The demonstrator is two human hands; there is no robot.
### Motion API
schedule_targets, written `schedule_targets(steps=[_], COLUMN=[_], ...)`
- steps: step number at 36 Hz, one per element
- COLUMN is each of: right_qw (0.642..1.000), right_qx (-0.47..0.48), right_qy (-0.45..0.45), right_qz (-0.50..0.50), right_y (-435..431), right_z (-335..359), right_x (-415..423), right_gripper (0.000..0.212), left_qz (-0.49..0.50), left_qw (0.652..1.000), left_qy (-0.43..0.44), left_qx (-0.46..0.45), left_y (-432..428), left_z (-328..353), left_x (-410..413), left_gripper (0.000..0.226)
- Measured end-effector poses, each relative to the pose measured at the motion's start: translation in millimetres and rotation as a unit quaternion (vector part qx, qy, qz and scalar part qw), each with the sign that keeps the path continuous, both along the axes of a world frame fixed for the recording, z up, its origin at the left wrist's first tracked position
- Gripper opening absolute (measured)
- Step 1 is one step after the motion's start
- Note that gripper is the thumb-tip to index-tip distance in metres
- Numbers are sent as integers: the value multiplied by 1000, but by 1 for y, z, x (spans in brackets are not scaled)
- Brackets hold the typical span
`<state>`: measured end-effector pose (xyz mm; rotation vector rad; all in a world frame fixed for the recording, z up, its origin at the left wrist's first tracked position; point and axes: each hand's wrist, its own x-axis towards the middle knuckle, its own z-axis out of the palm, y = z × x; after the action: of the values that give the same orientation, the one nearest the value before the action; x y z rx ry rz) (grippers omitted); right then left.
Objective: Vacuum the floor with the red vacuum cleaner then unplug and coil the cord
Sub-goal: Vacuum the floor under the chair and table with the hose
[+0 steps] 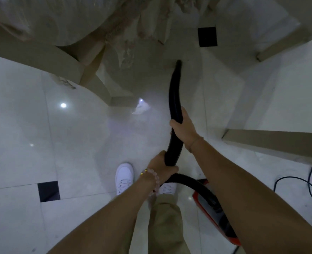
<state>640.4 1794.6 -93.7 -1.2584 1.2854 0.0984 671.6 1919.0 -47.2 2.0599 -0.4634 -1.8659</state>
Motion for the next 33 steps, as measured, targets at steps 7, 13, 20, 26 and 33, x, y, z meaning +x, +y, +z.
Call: schedule_targets(steps=[7, 13, 20, 26, 33], right_qw=[997, 999, 998, 995, 988], right_qx=[-4, 15, 53, 82, 117], right_qy=[29, 14, -19, -59, -83], right_qz=[-76, -34, 29, 16, -51], right_y=[-39, -61, -62, -65, -70], right_z=[6, 19, 20, 12, 2], right_x=[-24, -30, -22, -9, 4], right_gripper=[58, 58, 63, 62, 51], left_qz=[-47, -16, 19, 47, 172], left_qw=[998, 998, 997, 996, 981], left_qy=[-13, -2, 7, -40, -53], left_qx=[-44, -66, -74, -71, -70], left_y=[-38, -46, -35, -35, -66], left_z=[3, 2, -9, -23, -39], left_x=[-5, -17, -17, -14, -2], left_gripper=[23, 40, 23, 31, 28])
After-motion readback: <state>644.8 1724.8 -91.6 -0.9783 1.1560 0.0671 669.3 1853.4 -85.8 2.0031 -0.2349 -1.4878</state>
